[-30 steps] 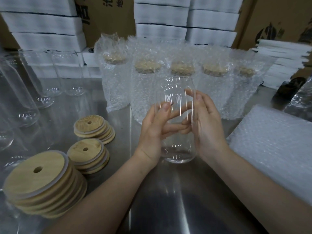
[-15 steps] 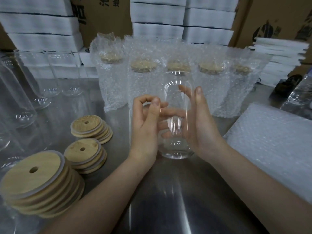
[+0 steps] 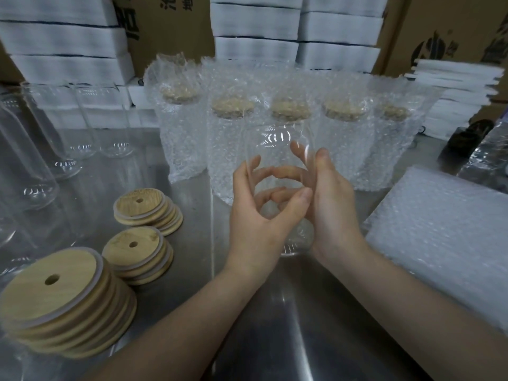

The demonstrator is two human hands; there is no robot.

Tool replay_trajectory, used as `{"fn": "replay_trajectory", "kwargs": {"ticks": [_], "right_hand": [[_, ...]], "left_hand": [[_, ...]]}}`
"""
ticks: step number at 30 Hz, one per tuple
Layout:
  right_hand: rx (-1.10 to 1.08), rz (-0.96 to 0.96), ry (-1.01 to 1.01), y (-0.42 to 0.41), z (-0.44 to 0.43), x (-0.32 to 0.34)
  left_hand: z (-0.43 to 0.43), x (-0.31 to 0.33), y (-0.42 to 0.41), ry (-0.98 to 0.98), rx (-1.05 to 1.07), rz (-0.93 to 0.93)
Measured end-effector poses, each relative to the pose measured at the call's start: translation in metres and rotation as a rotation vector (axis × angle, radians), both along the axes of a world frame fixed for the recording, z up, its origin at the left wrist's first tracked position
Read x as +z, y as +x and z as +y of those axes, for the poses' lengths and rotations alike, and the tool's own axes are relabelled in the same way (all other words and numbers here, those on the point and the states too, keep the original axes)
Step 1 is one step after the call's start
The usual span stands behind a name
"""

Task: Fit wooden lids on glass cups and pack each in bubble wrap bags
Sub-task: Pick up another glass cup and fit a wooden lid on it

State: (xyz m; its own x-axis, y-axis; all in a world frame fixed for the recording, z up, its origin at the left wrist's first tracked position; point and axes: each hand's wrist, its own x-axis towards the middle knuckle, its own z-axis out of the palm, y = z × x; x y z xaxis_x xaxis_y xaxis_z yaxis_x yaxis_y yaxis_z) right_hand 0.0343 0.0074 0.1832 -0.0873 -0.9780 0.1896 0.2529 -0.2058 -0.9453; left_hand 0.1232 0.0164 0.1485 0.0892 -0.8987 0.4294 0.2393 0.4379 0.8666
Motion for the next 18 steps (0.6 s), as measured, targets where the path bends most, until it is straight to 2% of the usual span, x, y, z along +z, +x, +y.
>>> {"fn": "replay_trajectory", "kwargs": {"ticks": [5, 10, 18], "right_hand": [[-0.007, 0.032, 0.053, -0.003, -0.001, 0.005], [0.018, 0.086, 0.1, -0.009, -0.009, 0.002], [0.099, -0.001, 0.131, -0.014, -0.017, -0.001]], "left_hand": [[-0.001, 0.0, 0.004, -0.01, -0.056, 0.044], [-0.004, 0.001, 0.007, 0.016, -0.201, 0.119], [-0.009, 0.0, 0.006, 0.095, -0.322, 0.204]]}}
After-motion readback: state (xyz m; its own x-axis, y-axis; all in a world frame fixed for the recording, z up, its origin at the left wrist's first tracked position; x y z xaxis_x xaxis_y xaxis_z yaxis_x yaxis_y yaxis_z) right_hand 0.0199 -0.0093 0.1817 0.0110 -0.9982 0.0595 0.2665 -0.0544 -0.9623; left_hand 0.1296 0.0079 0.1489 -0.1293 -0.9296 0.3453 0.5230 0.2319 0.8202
